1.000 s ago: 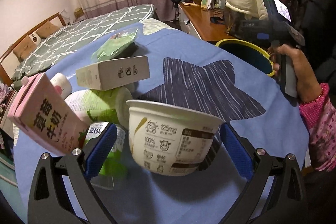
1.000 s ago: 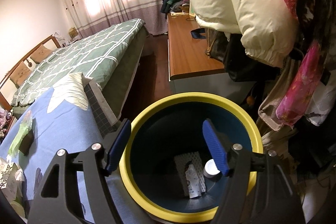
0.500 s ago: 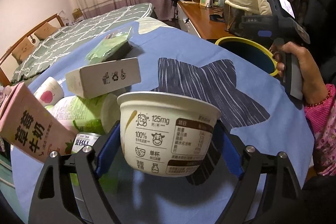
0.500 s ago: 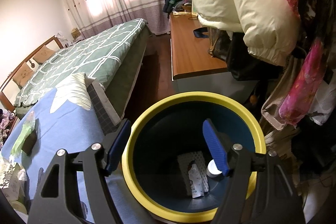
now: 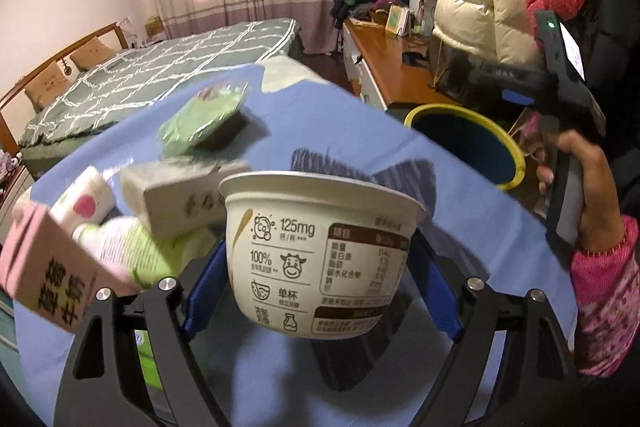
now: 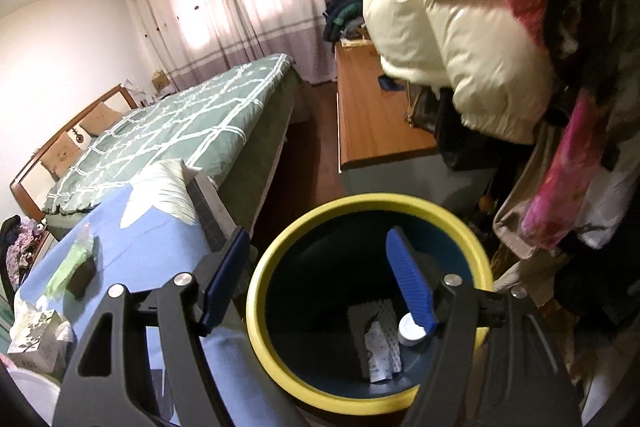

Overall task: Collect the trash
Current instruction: 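Grasp the white yogurt cup with the left gripper and lift it, then carry the yogurt cup over the bin and open the left gripper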

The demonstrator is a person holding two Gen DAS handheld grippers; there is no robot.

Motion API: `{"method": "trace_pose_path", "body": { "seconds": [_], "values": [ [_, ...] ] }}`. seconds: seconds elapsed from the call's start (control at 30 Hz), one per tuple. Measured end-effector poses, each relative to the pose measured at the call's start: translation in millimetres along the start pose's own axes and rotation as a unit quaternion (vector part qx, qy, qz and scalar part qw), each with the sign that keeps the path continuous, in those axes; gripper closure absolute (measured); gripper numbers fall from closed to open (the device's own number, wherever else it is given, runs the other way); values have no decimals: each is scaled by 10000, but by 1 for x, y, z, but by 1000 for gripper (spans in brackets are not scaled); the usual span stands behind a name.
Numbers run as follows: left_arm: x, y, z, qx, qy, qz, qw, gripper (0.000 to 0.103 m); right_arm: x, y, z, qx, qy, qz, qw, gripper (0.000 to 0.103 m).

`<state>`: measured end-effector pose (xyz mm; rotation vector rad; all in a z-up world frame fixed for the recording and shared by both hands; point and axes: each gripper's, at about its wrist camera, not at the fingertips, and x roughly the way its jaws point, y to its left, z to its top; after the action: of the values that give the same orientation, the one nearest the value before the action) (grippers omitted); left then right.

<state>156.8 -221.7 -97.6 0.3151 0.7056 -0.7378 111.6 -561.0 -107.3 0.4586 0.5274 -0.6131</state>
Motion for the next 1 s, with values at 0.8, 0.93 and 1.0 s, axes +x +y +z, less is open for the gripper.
{"method": "trace_pose_path", "body": {
  "seconds": [0.8,0.93,1.0],
  "values": [
    [132,-146,149,510,143,-919,9944,20,-68,-75,-9,-337,-228,-46,9992,35],
    [165,-168,160,506,391,-1030,9926,20,-72,-85,-9,-263,-250,-73,9993,35],
    [180,-177,163,482,496,-1038,9922,20,-75,-91,-9,-223,-298,-127,9992,35]
  ]
}}
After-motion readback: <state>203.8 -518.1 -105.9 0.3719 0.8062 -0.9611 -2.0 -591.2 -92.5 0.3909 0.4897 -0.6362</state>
